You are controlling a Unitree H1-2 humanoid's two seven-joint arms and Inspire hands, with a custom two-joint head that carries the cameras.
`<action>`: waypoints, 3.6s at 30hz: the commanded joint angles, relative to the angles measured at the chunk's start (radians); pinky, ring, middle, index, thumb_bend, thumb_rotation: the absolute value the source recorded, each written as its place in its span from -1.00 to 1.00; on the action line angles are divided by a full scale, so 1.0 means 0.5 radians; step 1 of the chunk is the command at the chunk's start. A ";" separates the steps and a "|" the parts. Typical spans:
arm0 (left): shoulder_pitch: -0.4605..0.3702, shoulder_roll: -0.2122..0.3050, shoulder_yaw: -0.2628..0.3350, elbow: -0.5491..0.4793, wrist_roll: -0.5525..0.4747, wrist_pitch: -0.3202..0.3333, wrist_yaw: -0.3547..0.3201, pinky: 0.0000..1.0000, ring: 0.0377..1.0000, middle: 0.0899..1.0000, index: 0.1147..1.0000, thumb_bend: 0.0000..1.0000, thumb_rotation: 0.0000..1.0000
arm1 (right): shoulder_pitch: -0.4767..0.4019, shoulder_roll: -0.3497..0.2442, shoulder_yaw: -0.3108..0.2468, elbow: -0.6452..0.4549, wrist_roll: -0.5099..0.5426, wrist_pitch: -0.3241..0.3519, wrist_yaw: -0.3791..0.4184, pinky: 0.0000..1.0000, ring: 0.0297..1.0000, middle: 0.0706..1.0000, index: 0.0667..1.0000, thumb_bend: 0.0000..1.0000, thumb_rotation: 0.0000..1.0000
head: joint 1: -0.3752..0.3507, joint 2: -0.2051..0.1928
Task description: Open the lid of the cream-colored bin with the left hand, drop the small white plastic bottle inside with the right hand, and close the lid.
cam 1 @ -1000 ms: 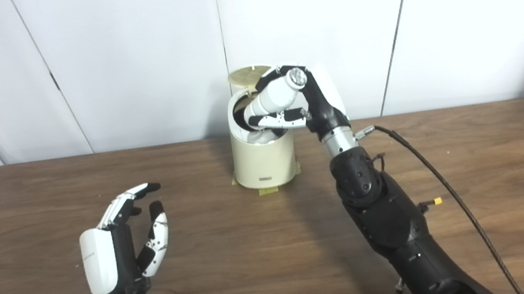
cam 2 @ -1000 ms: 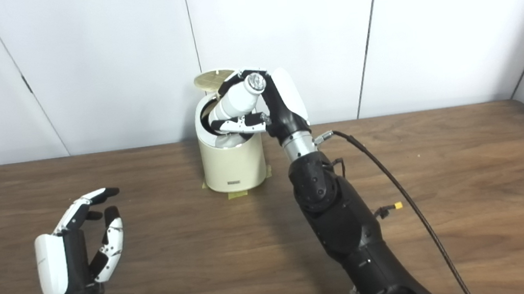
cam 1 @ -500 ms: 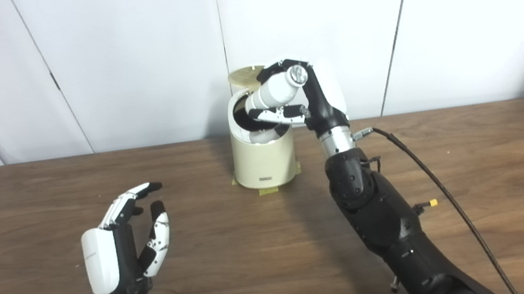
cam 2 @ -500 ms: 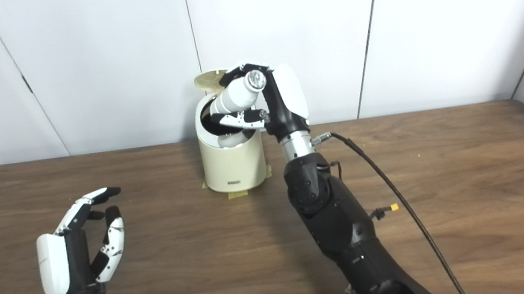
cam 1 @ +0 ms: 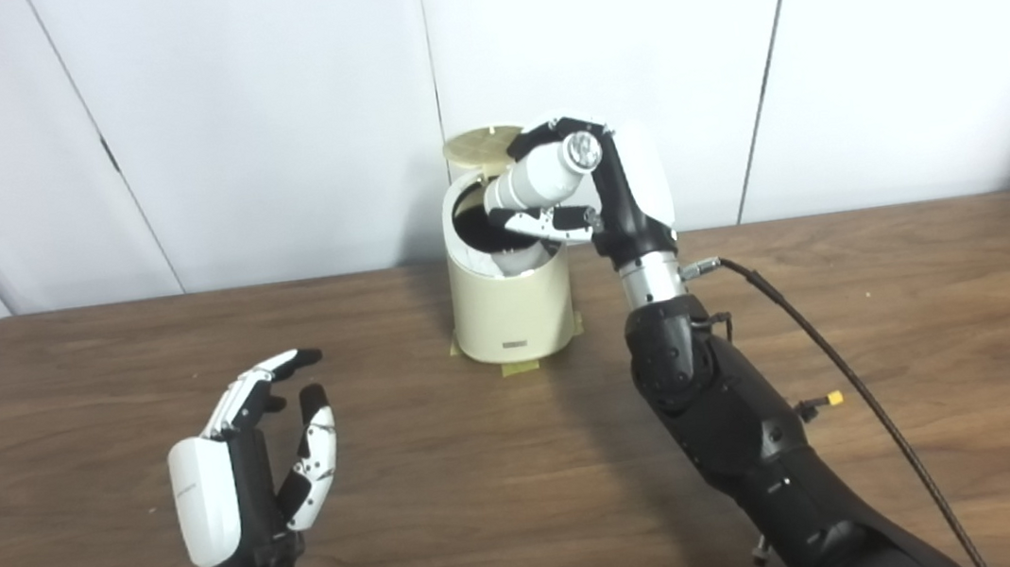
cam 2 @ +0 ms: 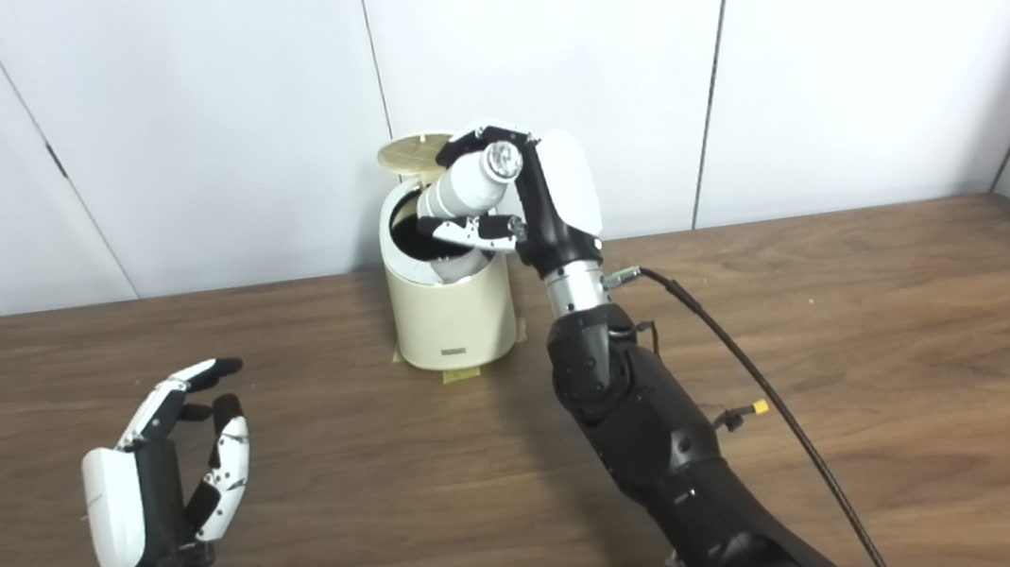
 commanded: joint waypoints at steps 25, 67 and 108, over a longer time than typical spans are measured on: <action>-0.022 -0.065 -0.036 0.043 0.001 -0.020 0.055 0.13 0.37 0.33 0.27 -0.58 0.30 | -0.073 -0.021 -0.001 -0.085 0.086 -0.047 0.082 -0.10 0.00 -0.08 -0.13 0.06 -1.00 | 0.005 0.006; -0.025 -0.064 -0.044 0.056 0.016 -0.029 0.070 0.14 0.36 0.32 0.27 -0.59 0.30 | -0.179 -0.082 0.159 0.190 -0.273 -0.106 -0.322 0.01 0.07 -0.05 -0.15 0.06 -1.00 | 0.004 0.000; -0.029 -0.055 -0.038 0.067 0.003 -0.038 0.074 0.14 0.37 0.33 0.27 -0.58 0.29 | -0.109 -0.041 0.076 0.119 -0.123 -0.200 -0.356 -0.30 -0.26 -0.21 -0.19 0.63 -0.42 | -0.003 -0.003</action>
